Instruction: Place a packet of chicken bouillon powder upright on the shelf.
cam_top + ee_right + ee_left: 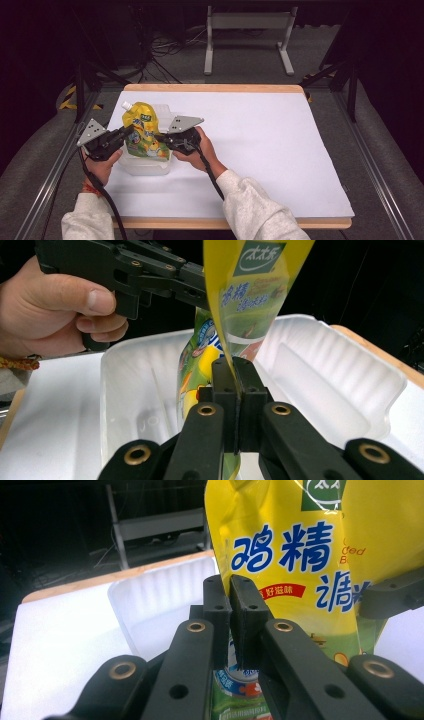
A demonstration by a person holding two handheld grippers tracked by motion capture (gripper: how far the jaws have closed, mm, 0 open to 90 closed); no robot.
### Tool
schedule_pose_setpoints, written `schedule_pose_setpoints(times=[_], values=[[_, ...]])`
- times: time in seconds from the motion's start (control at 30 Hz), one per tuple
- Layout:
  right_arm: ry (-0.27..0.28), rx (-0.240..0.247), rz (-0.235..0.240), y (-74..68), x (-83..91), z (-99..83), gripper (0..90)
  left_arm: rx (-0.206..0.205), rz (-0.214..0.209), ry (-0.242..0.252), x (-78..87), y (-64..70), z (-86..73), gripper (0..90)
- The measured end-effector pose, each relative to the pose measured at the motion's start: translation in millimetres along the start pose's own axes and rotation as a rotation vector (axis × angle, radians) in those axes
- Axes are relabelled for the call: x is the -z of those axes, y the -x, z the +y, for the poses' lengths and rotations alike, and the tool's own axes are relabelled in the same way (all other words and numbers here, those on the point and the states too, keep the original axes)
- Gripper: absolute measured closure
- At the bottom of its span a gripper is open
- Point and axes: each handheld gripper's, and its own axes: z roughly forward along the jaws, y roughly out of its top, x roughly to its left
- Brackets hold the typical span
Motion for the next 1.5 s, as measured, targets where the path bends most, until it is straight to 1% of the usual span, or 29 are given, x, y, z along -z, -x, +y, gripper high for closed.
schedule_pose_setpoints(times=[0.2, 0.3, 0.43, 0.53, 0.57, 0.6, 0.7, 0.8, 0.83, 0.87, 0.9, 0.93, 0.97, 1.0, 1.03, 1.07, 1.1, 1.13, 1.23, 1.27, 1.4, 1.5], values=[[-0.030, -0.004, -0.001, -2.8, -3.3, -8.3, 89.7, -0.017, 0.005, -0.046, -2.2, 2.1, -5.1, 86.2], [-0.035, -0.009, 0.003, -3.7, -4.3, -10.9, 89.6, -0.026, 0.008, -0.070, -1.5, 2.8, -7.5, 86.3], [-0.045, -0.013, 0.006, -5.3, -6.4, -14.3, 89.4, -0.028, 0.014, -0.086, -1.8, 4.1, -10.5, 86.3], [-0.053, -0.012, 0.003, -5.9, -7.7, -16.1, 89.3, -0.024, 0.013, -0.094, -2.2, 3.1, -13.8, 86.8], [-0.052, -0.013, 0.000, -6.4, -8.1, -16.8, 89.2, -0.023, 0.009, -0.093, -2.3, 2.5, -15.4, 87.0], [-0.052, -0.014, -0.003, -6.8, -8.1, -17.0, 89.2, -0.012, 0.006, -0.087, -2.0, 2.3, -16.4, 87.1], [-0.053, -0.012, -0.008, -7.1, -7.6, -17.7, 89.2, -0.019, 0.009, -0.088, -1.7, 2.3, -16.8, 87.1], [-0.053, -0.005, -0.019, -7.6, -7.7, -18.9, 89.1, -0.006, 0.007, -0.081, -2.5, 1.7, -18.5, 87.0], [-0.055, -0.006, -0.023, -7.6, -7.6, -18.9, 88.6, -0.014, 0.016, -0.084, -2.0, 2.6, -17.8, 86.7], [-0.055, -0.006, -0.023, -7.6, -7.6, -18.9, 88.6, -0.014, 0.016, -0.084, -2.0, 2.6, -17.8, 86.1], [-0.073, 0.013, -0.035, -9.2, -6.7, -17.6, 88.1, -0.027, 0.026, -0.089, -1.6, 3.8, -17.2, 86.1], [-0.089, 0.031, -0.042, -11.0, -5.2, -16.1, 87.3, -0.032, 0.034, -0.088, -1.3, 4.2, -17.0, 85.3], [-0.092, 0.035, -0.049, -11.5, -3.4, -15.6, 84.6, -0.025, 0.036, -0.085, -1.0, 4.2, -17.1, 84.2], [-0.090, 0.031, -0.059, -10.9, -1.2, -15.3, 82.0, -0.025, 0.036, -0.085, -1.0, 4.2, -17.1, 83.8], [-0.090, 0.031, -0.059, -10.9, -1.2, -15.3, 82.0, -0.024, 0.042, -0.082, -0.6, 4.8, -16.9, 83.8], [-0.089, 0.017, -0.062, -9.2, 3.5, -15.5, 80.3, -0.032, 0.057, -0.087, 0.1, 7.5, -15.9, 82.1], [-0.091, 0.020, -0.063, -9.4, 4.5, -15.8, 80.3, -0.033, 0.069, -0.089, 0.5, 8.9, -15.5, 81.2], [-0.091, 0.020, -0.063, -9.4, 4.5, -15.8, 80.3, -0.033, 0.069, -0.089, 0.5, 8.9, -15.5, 80.1], [-0.091, 0.024, -0.065, -9.8, 6.8, -15.7, 80.3, -0.036, 0.088, -0.091, 1.0, 12.1, -14.4, 78.5], [-0.088, 0.025, -0.070, -10.7, 8.8, -15.7, 79.5, -0.033, 0.094, -0.089, 1.3, 12.7, -14.2, 75.6], [-0.082, 0.020, -0.076, -11.2, 13.0, -14.9, 78.0, -0.035, 0.111, -0.088, 3.0, 15.0, -14.3, 74.0], [-0.080, 0.020, -0.087, -11.4, 18.0, -13.4, 75.5, -0.036, 0.125, -0.077, 7.9, 18.3, -14.2, 69.2]])
